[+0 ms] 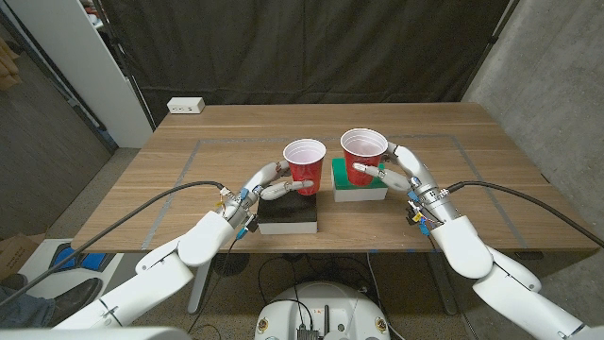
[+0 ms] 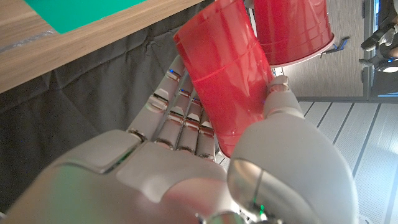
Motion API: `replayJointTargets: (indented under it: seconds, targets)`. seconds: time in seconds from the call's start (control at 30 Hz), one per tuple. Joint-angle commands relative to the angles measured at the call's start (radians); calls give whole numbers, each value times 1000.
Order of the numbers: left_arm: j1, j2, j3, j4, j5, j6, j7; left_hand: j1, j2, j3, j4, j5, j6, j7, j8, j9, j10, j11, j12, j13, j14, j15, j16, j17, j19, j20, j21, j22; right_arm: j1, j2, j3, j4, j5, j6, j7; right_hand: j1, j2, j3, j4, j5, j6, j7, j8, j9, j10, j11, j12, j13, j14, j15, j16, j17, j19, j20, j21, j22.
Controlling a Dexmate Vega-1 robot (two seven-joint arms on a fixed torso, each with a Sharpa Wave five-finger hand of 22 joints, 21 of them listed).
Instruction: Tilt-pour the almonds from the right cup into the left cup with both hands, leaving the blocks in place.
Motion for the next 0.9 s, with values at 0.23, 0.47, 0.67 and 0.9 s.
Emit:
replayJointTargets:
  seconds: [0.23,0.47,0.67,0.9]
  targets:
    - [-9,27,15,-64,68,79,17,19,14,6,-4,10,26,-2,8,4,24,-5,10,4,29,-53,5,-1,17,-46,5,3,-10,-24,12,-57,-113,-72,-30,15,2,-3,2,-1,17,-2,2,2,16,-1,0,5,15,-8,9,6,15,0,2,4]
    - [-18,37,24,-78,87,95,9,21,17,8,-4,12,26,-2,7,4,25,-4,9,4,30,-54,3,-1,17,-47,5,3,-13,-36,21,-83,-138,-101,-27,14,2,-5,3,-1,22,-4,3,2,26,-2,2,6,27,-8,15,9,24,0,6,4]
    - [-23,41,30,-84,93,96,5,21,16,9,-4,12,27,-2,7,4,25,-7,9,4,30,-54,2,-1,17,-47,5,3,-12,-48,24,-102,-164,-141,-16,13,2,-7,4,-1,29,-5,5,2,29,-4,2,6,34,-12,17,9,27,1,6,4]
    - [-22,43,31,-87,96,90,7,21,17,10,-3,13,26,-4,6,4,22,-6,6,4,31,-51,1,-1,15,-43,3,3,-16,-72,31,-141,-237,-210,-10,13,2,-8,4,-2,35,-8,6,2,34,-6,2,6,37,-13,18,10,30,0,7,5]
